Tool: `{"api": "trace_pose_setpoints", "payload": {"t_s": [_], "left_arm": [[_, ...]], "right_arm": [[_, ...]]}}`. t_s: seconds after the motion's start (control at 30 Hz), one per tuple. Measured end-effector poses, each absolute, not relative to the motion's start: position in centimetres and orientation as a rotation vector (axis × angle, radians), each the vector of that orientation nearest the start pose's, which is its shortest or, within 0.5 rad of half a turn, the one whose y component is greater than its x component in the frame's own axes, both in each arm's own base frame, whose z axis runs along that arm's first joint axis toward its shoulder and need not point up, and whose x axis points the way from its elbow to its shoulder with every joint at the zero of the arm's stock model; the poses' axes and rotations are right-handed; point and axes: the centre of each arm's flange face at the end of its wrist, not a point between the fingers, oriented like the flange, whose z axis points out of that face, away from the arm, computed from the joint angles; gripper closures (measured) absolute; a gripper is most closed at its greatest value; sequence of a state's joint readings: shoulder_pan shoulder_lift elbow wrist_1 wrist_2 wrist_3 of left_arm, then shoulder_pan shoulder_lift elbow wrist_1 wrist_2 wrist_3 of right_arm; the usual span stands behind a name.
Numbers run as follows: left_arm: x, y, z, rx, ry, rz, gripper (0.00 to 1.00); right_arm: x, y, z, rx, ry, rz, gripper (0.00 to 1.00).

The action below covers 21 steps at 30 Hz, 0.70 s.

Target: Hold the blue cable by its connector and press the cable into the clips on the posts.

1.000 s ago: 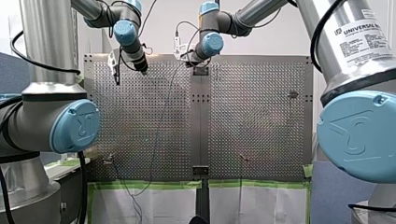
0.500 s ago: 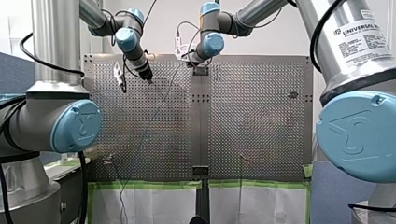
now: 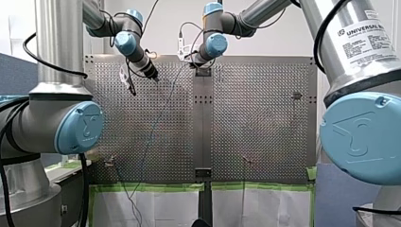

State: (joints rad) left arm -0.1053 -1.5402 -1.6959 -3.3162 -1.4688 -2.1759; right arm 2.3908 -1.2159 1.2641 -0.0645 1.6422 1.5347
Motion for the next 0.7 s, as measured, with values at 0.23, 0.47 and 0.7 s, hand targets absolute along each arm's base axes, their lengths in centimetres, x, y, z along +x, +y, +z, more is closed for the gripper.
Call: {"api": "trace_pose_setpoints", "payload": {"t_s": [0.23, 0.47, 0.7], "left_arm": [[43.4, -19.2, 42.1, -0.422, 1.86, -0.671, 0.02], [43.9, -19.7, 41.5, -0.447, 1.884, -0.755, 0.02], [43.9, -20.1, 41.5, -0.472, 1.896, -0.847, 0.02]], "right_arm": [[55.4, -34.5, 44.4, 1.723, -0.715, 1.724, 1.0], [55.4, -34.5, 44.4, 1.723, -0.711, 1.72, 1.0], [55.3, -34.6, 44.3, 1.721, -0.712, 1.715, 1.0]]}}
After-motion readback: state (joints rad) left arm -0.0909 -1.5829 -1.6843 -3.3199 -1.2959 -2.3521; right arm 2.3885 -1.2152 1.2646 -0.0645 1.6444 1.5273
